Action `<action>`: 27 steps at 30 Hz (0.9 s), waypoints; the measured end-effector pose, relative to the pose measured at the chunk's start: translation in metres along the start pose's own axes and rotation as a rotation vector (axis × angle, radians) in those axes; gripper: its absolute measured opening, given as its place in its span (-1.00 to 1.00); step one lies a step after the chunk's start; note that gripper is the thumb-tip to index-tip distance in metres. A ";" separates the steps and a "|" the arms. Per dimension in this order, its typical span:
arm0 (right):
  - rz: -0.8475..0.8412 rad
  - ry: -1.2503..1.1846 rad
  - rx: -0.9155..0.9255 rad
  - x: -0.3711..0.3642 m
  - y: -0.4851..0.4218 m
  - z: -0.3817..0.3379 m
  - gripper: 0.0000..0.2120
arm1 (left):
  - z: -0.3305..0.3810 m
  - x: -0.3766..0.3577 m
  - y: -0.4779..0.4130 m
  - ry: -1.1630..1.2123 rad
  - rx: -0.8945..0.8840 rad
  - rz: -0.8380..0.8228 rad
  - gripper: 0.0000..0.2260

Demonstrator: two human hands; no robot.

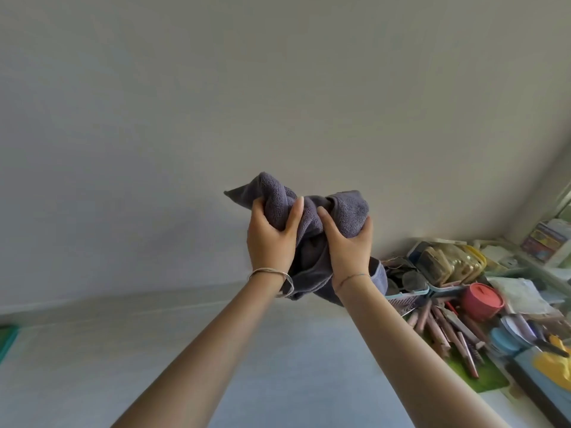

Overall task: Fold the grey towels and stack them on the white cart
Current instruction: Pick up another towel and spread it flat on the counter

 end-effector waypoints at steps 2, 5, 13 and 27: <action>-0.045 -0.047 0.013 -0.020 0.028 -0.021 -0.49 | 0.016 0.037 -0.003 0.017 -0.046 0.016 -0.70; -0.146 -0.062 -0.012 -0.046 0.074 -0.033 -0.47 | 0.025 0.097 -0.002 0.030 -0.071 0.048 -0.72; -0.515 0.026 -0.392 -0.068 0.189 0.049 -0.51 | -0.067 0.241 0.057 -0.064 0.141 0.085 -0.58; -0.927 0.353 -0.745 -0.038 0.253 0.137 -0.15 | -0.161 0.297 0.110 -0.519 -0.005 -0.446 -0.28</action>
Point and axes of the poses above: each hand's wrist, its own y-axis away from the middle knuckle, its own x-axis out of the back of the hand, z = x × y, the point moved 2 cm from there along -y, towards the middle knuckle, and after that the axes turned 5 degrees about -y, right-handed, at the moved point
